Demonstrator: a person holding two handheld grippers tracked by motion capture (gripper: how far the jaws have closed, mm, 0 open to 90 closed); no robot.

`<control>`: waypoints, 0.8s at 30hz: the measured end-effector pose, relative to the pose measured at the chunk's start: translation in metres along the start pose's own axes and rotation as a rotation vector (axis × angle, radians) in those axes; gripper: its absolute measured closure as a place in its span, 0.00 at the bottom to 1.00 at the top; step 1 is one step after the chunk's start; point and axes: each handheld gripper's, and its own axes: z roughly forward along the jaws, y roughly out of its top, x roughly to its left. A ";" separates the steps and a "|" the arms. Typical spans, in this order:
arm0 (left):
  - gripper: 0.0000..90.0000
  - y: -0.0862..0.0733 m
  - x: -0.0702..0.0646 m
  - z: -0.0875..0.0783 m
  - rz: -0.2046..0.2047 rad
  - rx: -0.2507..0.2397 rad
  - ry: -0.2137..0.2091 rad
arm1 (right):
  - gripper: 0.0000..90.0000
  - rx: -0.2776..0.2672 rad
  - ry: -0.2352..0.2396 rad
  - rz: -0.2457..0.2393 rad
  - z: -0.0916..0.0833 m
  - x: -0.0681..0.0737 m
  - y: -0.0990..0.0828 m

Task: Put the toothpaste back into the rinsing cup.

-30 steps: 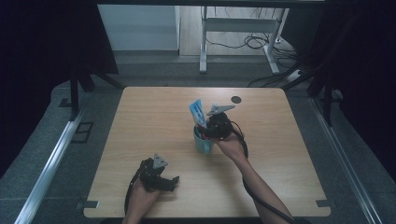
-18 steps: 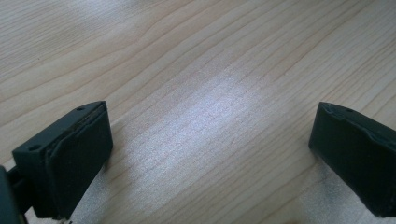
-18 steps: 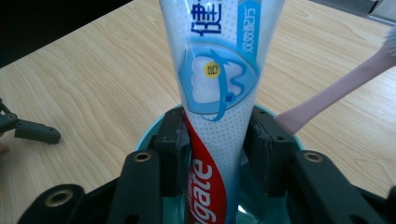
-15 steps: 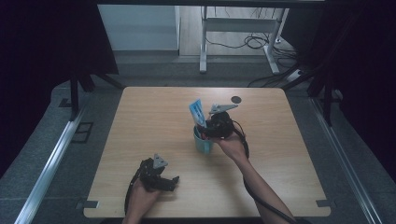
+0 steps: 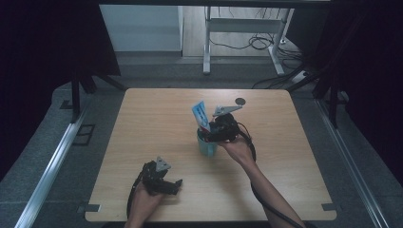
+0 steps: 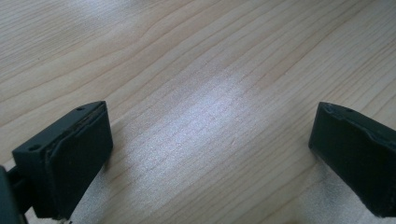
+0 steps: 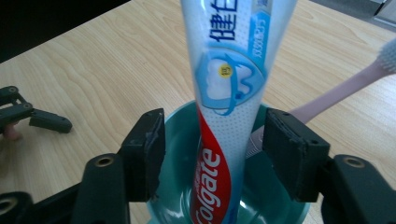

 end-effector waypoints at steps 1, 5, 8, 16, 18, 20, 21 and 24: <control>0.00 0.000 0.000 0.000 0.001 0.001 0.000 | 0.40 -0.001 0.004 -0.005 -0.001 0.001 0.000; 0.00 0.000 0.000 0.000 0.000 0.000 0.000 | 0.34 -0.005 0.011 -0.013 -0.004 0.004 0.002; 0.00 0.000 0.000 0.000 0.000 0.000 0.000 | 0.30 -0.006 0.015 -0.020 -0.007 0.005 0.003; 0.00 0.000 0.000 0.000 0.002 0.001 0.000 | 0.18 -0.015 0.011 -0.045 -0.014 0.007 0.003; 0.00 0.000 0.000 0.000 0.002 0.001 0.000 | 0.17 -0.015 0.008 -0.056 -0.016 0.008 0.002; 0.00 0.000 0.000 0.000 0.002 0.003 0.000 | 0.15 -0.012 0.006 -0.067 -0.018 0.010 0.002; 0.00 0.000 0.000 0.000 0.003 0.004 0.000 | 0.15 -0.011 0.005 -0.073 -0.019 0.010 0.001; 0.00 0.000 0.000 0.000 0.000 0.001 0.001 | 0.14 -0.005 0.008 -0.082 -0.022 0.011 0.000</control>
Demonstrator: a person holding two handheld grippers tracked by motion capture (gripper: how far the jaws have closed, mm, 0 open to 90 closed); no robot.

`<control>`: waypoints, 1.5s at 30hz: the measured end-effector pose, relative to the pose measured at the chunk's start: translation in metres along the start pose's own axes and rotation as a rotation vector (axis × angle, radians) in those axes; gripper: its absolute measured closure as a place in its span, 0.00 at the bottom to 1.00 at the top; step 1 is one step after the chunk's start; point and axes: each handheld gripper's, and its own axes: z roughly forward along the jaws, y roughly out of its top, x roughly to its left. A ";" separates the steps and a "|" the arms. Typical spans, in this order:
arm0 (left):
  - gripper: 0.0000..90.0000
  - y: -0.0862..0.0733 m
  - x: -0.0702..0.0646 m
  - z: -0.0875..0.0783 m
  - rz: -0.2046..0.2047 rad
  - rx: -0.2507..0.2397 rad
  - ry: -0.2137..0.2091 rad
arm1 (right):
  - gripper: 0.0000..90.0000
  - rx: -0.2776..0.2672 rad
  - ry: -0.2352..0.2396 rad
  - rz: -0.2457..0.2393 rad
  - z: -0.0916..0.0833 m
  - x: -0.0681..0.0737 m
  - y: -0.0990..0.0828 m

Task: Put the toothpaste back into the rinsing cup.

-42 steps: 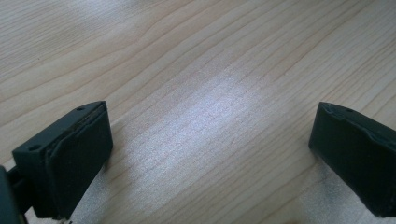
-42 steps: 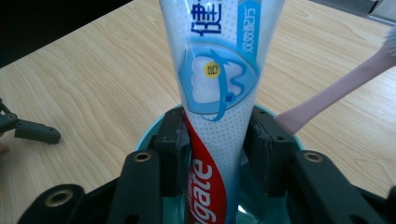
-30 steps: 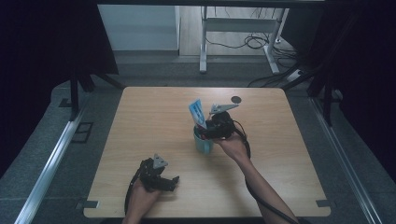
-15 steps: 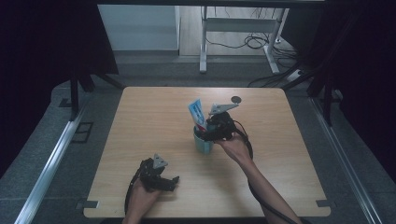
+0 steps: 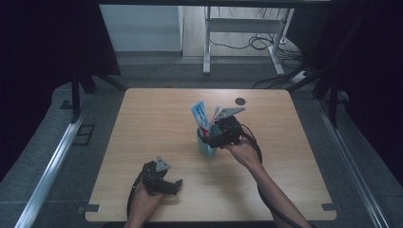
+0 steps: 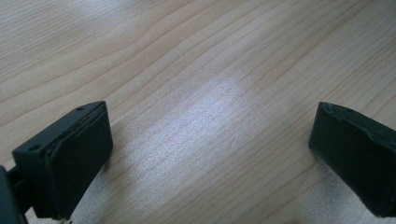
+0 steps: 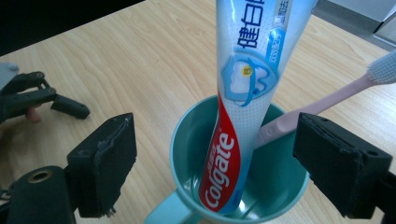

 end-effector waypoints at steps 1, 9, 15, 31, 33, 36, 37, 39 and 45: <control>0.00 0.000 0.000 0.000 0.001 0.000 -0.001 | 0.14 0.004 -0.001 -0.003 -0.001 0.000 -0.001; 0.00 0.000 0.000 0.000 0.004 0.000 0.000 | 0.06 0.044 -0.013 -0.022 -0.008 0.001 -0.009; 0.00 0.000 0.000 0.000 0.004 0.000 0.000 | 0.01 0.055 -0.028 -0.030 -0.014 0.001 -0.016; 0.00 0.000 0.000 0.000 0.004 0.000 -0.001 | 0.00 0.061 -0.057 -0.013 -0.036 -0.007 -0.043; 0.00 0.000 0.000 0.000 0.004 0.000 -0.001 | 0.00 0.062 -0.061 -0.006 -0.038 -0.009 -0.047; 0.00 0.000 0.000 0.000 0.004 0.000 0.000 | 0.00 0.066 -0.067 -0.002 -0.042 -0.010 -0.054; 0.00 0.000 0.000 0.000 0.003 -0.001 0.000 | 0.00 0.066 -0.070 0.003 -0.044 -0.011 -0.056; 0.00 0.000 0.000 0.000 0.002 -0.001 0.000 | 0.00 0.068 -0.078 0.004 -0.047 -0.011 -0.061; 0.00 0.000 0.000 0.000 -0.004 -0.005 0.002 | 0.00 0.062 -0.090 0.017 -0.056 -0.014 -0.075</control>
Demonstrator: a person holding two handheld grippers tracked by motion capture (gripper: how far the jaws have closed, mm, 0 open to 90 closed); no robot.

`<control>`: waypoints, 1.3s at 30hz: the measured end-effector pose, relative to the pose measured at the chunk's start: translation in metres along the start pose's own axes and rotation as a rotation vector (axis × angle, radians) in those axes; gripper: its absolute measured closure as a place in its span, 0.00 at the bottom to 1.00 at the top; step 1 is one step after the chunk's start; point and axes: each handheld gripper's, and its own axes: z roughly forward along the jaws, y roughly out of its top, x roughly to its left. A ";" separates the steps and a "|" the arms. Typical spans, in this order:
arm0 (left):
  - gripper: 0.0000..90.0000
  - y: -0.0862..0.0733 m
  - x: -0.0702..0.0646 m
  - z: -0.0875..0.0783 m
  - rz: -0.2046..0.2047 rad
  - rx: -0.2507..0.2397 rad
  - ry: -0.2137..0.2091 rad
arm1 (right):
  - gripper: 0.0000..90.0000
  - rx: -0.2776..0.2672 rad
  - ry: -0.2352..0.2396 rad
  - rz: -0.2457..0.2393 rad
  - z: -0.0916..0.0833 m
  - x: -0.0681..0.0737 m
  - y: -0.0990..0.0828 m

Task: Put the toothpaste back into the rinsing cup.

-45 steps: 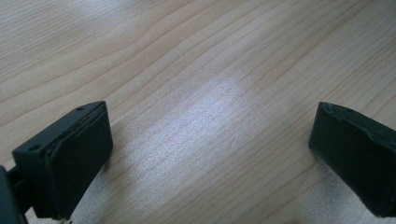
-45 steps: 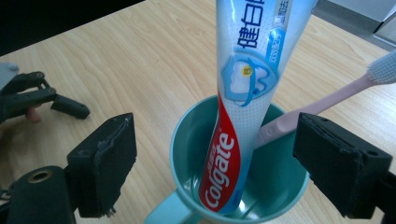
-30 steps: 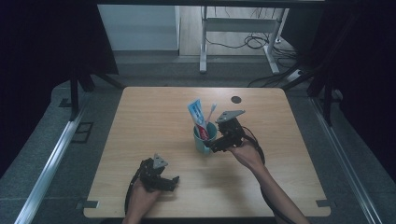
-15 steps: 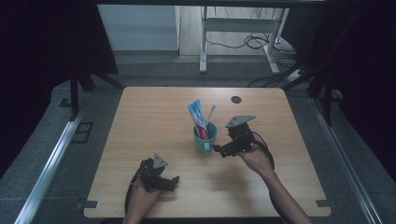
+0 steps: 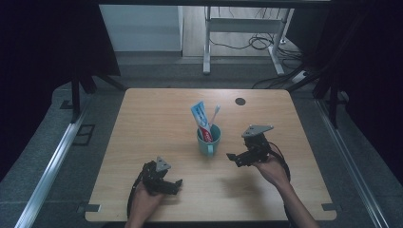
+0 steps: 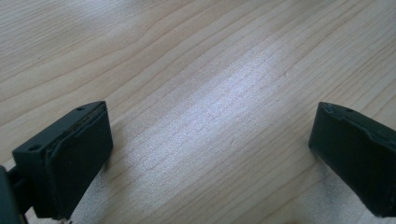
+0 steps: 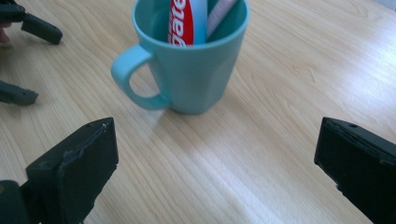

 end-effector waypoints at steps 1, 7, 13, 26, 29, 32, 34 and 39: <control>0.00 0.000 0.000 0.000 -0.001 0.000 0.000 | 0.00 0.001 -0.002 0.002 -0.001 0.000 -0.003; 0.00 0.000 0.000 0.000 0.004 0.001 0.000 | 0.00 0.001 -0.018 0.023 -0.008 -0.003 -0.023; 0.00 0.000 0.000 0.000 -0.001 0.001 0.001 | 0.00 0.008 -0.029 0.056 -0.007 -0.004 -0.046; 0.00 0.000 0.000 0.000 -0.002 0.001 0.002 | 0.00 0.047 -0.040 0.064 0.004 0.005 -0.087; 0.00 0.000 0.000 0.000 -0.001 0.001 0.002 | 0.00 0.042 -0.035 0.078 0.005 0.005 -0.095; 0.00 0.000 0.000 0.000 0.004 0.001 0.002 | 0.01 0.048 -0.038 0.089 0.007 0.004 -0.104; 0.00 0.000 0.000 0.000 -0.002 0.001 0.003 | 0.01 0.054 -0.042 0.097 0.008 0.004 -0.108; 0.00 0.000 0.000 0.000 -0.001 0.001 0.003 | 0.02 0.050 -0.069 0.084 0.008 0.004 -0.113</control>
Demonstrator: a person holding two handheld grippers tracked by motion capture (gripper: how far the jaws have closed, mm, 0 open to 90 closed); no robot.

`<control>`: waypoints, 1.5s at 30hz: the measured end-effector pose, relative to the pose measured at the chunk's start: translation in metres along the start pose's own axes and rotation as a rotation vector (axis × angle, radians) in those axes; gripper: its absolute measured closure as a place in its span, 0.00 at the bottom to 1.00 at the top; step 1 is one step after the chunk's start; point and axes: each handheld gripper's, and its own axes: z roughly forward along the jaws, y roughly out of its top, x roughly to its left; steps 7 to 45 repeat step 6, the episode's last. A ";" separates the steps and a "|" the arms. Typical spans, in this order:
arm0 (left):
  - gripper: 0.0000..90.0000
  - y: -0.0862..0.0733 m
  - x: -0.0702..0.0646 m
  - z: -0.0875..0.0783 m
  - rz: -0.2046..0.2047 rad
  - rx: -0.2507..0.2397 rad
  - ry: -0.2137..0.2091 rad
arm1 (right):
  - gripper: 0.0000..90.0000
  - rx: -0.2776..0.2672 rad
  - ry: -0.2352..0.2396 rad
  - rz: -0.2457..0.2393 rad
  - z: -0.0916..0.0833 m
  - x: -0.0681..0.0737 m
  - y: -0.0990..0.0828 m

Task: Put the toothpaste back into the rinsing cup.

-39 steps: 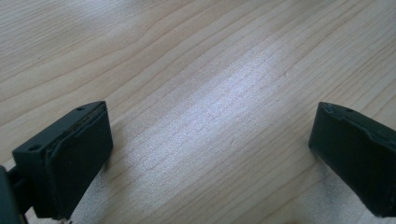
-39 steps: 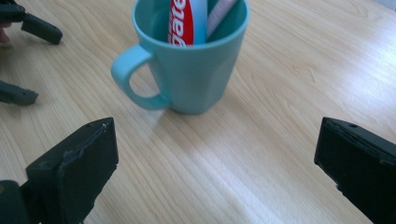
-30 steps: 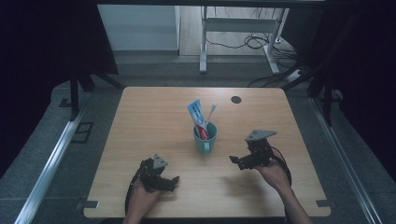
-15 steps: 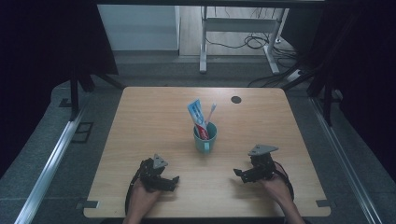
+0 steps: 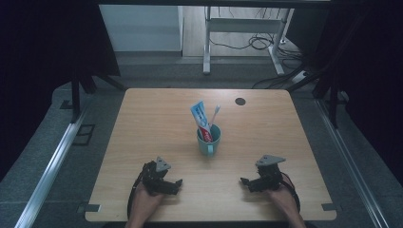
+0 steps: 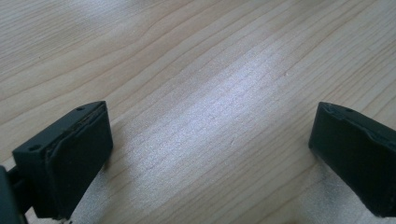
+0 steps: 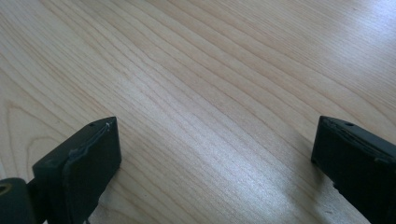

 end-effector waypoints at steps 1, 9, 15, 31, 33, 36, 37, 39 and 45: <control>0.00 0.000 0.000 0.000 -0.001 0.000 0.000 | 0.02 0.002 -0.002 0.001 -0.001 0.000 0.000; 0.00 0.000 0.000 0.000 -0.001 0.000 0.001 | 0.03 -0.002 -0.008 0.001 -0.002 0.001 -0.002; 0.00 0.000 0.000 0.000 -0.001 0.000 0.001 | 0.03 -0.002 -0.008 0.001 -0.002 0.001 -0.002; 0.00 0.000 0.000 0.000 -0.001 0.000 0.001 | 0.03 -0.002 -0.008 0.001 -0.002 0.001 -0.002; 0.00 0.000 0.000 0.000 -0.001 0.000 0.001 | 0.03 -0.002 -0.008 0.001 -0.002 0.001 -0.002; 0.00 0.000 0.000 0.000 -0.001 0.000 0.001 | 0.03 -0.002 -0.008 0.001 -0.002 0.001 -0.002; 0.00 0.000 0.000 0.000 -0.001 0.000 0.001 | 0.03 -0.002 -0.008 0.001 -0.002 0.001 -0.002; 0.00 0.000 0.000 0.000 -0.001 0.000 0.001 | 0.03 -0.002 -0.008 0.001 -0.002 0.001 -0.002; 0.00 0.000 0.000 0.000 -0.001 0.000 0.001 | 0.03 -0.002 -0.008 0.001 -0.002 0.001 -0.002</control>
